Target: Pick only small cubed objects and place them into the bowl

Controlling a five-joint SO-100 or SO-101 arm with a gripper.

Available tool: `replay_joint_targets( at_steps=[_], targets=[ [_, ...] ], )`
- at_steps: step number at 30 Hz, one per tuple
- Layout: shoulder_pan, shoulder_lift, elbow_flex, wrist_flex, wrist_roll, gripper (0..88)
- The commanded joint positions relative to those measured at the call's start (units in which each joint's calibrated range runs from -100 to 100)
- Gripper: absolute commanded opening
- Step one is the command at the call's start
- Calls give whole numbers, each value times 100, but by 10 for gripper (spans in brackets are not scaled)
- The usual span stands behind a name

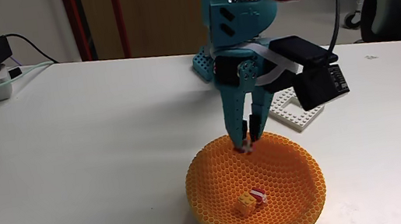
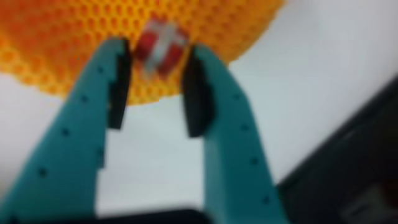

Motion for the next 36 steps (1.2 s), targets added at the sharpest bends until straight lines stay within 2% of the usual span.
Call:
replay_joint_targets(
  at_steps=[1,5,8,12,13,18,22,29,36],
  targets=[
    [60,-172,165,-446,308,223],
    [-24,-257,493,-994,816,223],
    [-52,-797,1263,-1524,1148,185],
    [78,-1791,2062,-1689,1763,16],
    [97,-1962,2149,-1645,1963,1],
    [-5,-3117,2948,-1584,2593,1],
    [13,-4433,4123,-1741,2852,3],
    [125,-5882,5510,-1750,2930,68],
    [377,-7653,6858,-1515,2979,65]
  ],
)
